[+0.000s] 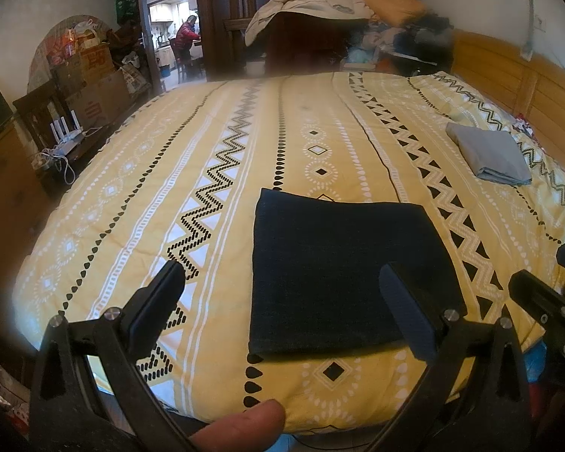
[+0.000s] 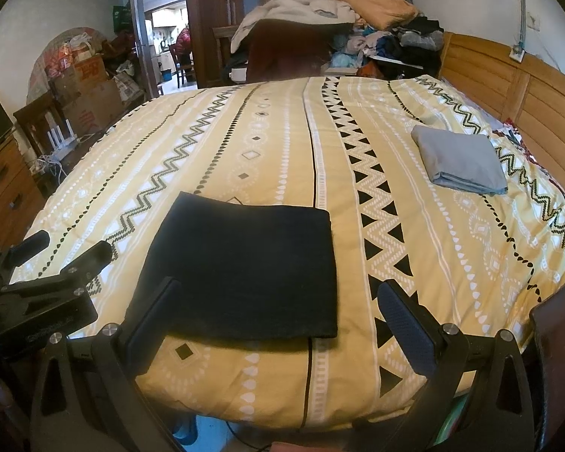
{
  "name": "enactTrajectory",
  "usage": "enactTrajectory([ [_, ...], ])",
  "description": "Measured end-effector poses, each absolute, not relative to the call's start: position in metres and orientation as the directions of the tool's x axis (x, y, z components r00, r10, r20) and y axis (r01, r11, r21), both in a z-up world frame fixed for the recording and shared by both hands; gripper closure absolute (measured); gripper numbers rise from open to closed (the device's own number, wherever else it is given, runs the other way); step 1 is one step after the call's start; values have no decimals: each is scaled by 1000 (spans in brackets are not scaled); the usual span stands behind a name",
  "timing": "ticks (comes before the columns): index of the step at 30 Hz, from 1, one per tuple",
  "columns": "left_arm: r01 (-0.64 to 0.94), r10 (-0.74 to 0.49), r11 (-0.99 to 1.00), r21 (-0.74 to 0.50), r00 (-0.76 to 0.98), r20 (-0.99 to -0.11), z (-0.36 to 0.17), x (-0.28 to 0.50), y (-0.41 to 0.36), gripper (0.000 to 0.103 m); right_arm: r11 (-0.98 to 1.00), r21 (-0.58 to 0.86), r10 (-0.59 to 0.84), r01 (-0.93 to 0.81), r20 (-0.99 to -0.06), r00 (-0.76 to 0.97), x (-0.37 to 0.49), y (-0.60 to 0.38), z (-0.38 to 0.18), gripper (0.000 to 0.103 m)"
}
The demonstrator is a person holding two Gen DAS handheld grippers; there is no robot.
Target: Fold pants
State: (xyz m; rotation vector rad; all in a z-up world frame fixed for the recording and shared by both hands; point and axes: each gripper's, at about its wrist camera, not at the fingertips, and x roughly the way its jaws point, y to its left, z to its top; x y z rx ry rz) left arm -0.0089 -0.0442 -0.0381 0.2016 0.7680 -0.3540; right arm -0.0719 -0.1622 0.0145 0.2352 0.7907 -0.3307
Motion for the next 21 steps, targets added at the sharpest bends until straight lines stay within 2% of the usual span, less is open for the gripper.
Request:
enactTrajectory([
  [21, 362, -220, 931, 49, 663, -716, -42, -8, -40, 0, 929, 83, -188, 360, -732, 655, -70, -161, 14, 0],
])
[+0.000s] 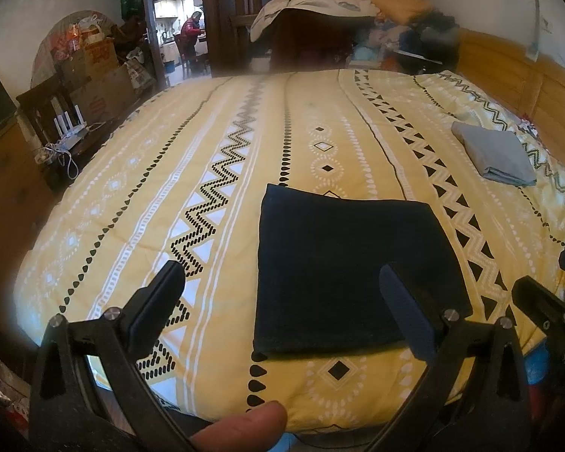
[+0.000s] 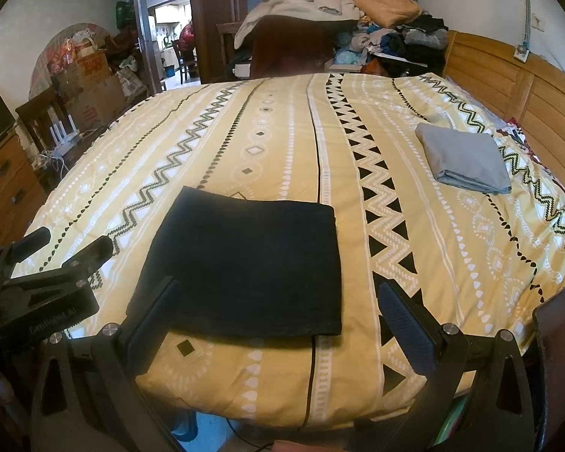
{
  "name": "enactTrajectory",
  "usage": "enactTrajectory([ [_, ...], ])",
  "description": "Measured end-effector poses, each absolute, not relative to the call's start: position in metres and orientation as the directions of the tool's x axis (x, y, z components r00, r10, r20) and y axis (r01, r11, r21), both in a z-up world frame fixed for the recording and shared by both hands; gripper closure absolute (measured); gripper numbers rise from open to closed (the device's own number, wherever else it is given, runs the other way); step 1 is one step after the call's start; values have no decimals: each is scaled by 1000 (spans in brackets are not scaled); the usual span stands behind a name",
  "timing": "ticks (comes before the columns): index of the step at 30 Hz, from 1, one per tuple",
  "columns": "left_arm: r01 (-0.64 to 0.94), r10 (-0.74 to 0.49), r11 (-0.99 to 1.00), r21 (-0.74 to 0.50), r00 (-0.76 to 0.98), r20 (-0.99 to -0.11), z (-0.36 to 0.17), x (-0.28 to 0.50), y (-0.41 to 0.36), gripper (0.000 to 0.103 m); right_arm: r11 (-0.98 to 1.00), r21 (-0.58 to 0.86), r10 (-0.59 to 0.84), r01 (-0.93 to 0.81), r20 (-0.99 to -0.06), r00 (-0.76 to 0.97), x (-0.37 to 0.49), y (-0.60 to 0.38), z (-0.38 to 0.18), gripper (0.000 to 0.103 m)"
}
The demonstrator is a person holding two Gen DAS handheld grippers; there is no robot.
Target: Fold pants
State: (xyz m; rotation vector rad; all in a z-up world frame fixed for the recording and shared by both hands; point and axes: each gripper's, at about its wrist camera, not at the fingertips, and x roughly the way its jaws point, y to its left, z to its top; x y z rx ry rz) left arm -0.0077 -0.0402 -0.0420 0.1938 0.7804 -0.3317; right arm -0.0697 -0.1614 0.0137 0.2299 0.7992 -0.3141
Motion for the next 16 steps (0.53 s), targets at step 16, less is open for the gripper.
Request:
enactTrajectory([
  [16, 338, -222, 941, 22, 664, -714, -46, -3, -34, 0, 939, 72, -186, 337, -716, 672, -64, -163, 15, 0],
])
